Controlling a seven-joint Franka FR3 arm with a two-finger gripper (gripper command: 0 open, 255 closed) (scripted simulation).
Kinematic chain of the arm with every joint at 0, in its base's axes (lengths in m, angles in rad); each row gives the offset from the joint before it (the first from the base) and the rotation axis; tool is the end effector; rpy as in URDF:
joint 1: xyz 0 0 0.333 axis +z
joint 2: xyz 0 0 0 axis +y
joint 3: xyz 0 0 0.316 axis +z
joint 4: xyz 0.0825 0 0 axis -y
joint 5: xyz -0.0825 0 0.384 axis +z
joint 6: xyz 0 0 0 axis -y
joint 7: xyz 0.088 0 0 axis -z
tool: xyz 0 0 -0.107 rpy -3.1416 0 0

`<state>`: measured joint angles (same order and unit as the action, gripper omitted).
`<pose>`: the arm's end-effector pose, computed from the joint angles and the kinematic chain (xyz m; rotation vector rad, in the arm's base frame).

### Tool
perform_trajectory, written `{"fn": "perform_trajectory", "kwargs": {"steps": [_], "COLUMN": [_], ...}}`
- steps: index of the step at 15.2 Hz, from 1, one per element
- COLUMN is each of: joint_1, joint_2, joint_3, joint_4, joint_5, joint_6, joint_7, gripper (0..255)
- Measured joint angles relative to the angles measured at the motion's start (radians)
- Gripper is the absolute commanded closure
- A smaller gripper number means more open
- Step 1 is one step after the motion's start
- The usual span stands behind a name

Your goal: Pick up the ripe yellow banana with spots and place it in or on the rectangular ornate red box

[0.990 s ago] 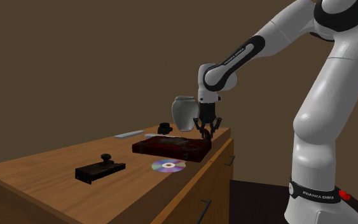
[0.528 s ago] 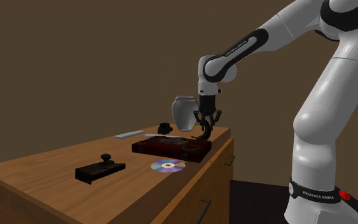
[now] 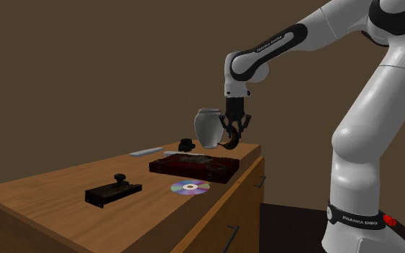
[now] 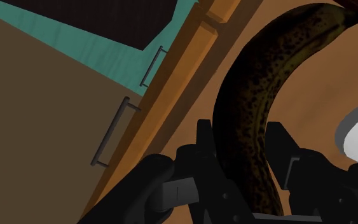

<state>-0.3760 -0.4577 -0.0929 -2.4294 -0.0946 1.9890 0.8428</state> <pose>0.3626 -0.1923 0.4728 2.5002 -1.8321 0.0384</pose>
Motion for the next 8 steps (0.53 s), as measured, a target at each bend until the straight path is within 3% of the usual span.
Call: {"fn": "perform_trajectory", "kwargs": {"steps": [4,8], "joint_1": [0.002,0.034], "joint_2": [-0.009,0.009], "joint_3": [0.004,0.058], "joint_4": [0.044,0.069], "joint_5": [0.003,0.029], "joint_6": [-0.053,-0.064], "joint_7": [0.0,0.07], "gripper": [255,255]}}
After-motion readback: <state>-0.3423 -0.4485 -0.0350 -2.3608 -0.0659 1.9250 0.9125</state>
